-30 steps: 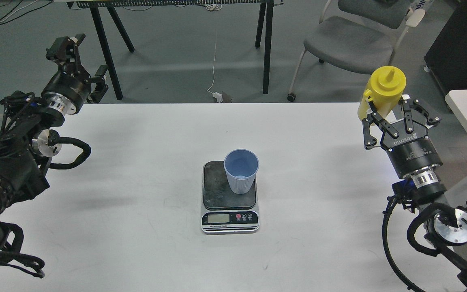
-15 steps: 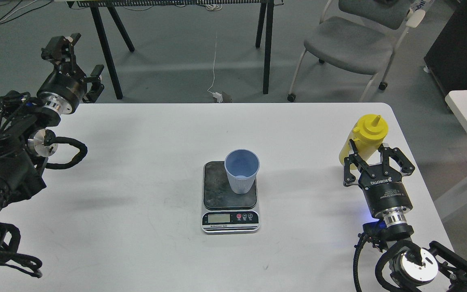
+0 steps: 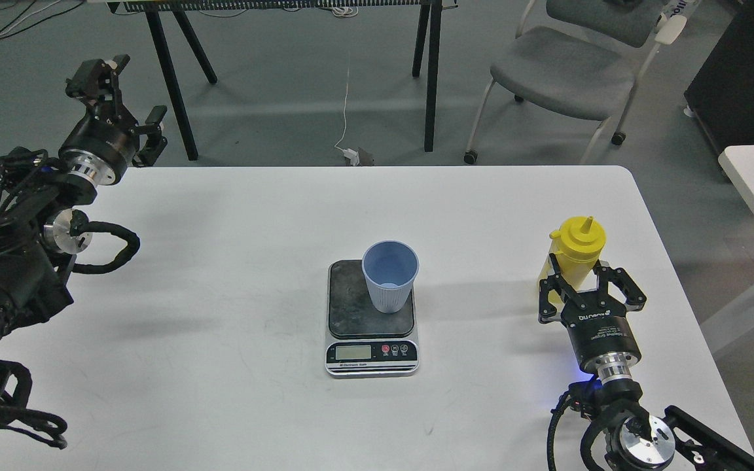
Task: Pour seasoning into cup on scale with both arms
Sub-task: 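Lower the yellow bottle onto the table and open the right gripper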
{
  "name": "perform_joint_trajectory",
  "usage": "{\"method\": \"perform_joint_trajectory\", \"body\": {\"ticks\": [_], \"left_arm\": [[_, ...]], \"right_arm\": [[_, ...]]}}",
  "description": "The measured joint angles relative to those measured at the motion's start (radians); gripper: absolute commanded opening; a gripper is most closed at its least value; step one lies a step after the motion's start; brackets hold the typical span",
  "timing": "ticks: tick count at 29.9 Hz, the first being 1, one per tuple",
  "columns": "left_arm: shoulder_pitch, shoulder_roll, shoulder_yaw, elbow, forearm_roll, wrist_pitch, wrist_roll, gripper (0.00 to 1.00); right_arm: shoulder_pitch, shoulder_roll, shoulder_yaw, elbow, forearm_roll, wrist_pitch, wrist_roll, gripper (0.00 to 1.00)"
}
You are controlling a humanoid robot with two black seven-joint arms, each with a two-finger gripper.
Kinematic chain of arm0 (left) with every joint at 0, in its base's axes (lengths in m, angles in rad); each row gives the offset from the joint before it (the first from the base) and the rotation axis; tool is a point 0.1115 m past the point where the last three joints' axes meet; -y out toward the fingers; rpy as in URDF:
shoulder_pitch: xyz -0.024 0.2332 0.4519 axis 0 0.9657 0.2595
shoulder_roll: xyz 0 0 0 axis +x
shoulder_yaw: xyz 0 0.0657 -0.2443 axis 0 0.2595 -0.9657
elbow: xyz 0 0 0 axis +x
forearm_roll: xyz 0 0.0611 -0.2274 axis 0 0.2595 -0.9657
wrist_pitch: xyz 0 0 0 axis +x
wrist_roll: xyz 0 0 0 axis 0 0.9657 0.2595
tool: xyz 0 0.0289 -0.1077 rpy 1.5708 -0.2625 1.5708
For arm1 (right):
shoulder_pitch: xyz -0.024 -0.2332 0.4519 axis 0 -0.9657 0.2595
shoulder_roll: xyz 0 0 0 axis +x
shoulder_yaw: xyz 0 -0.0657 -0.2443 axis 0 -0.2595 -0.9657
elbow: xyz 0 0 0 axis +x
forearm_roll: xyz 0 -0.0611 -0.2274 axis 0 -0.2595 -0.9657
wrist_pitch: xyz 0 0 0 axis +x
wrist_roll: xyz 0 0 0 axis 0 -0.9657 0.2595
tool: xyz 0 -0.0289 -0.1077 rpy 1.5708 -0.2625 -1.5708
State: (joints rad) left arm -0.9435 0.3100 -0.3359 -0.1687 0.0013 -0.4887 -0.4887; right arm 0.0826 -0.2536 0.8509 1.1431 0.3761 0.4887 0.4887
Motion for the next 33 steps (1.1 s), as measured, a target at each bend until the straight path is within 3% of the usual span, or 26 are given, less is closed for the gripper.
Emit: {"method": "perform_joint_trajectory", "body": {"ticks": [9, 13, 26, 33], "left_arm": [[0.000, -0.003, 0.000, 0.000, 0.000, 0.000, 0.000, 0.94], [0.000, -0.003, 0.000, 0.000, 0.000, 0.000, 0.000, 0.94], [0.002, -0.003, -0.002, 0.000, 0.000, 0.000, 0.000, 0.94], [0.002, -0.002, -0.003, 0.000, 0.000, 0.000, 0.000, 0.94]], "right_arm": [[-0.007, 0.008, -0.001, -0.001, -0.031, 0.000, 0.000, 0.85], [-0.007, 0.008, -0.001, 0.003, -0.047, 0.000, 0.000, 0.99], [-0.068, -0.006, 0.002, 0.016, -0.053, 0.000, 0.000, 0.99], [-0.128, -0.071, 0.002, 0.016, -0.053, 0.000, 0.000, 0.99]]}}
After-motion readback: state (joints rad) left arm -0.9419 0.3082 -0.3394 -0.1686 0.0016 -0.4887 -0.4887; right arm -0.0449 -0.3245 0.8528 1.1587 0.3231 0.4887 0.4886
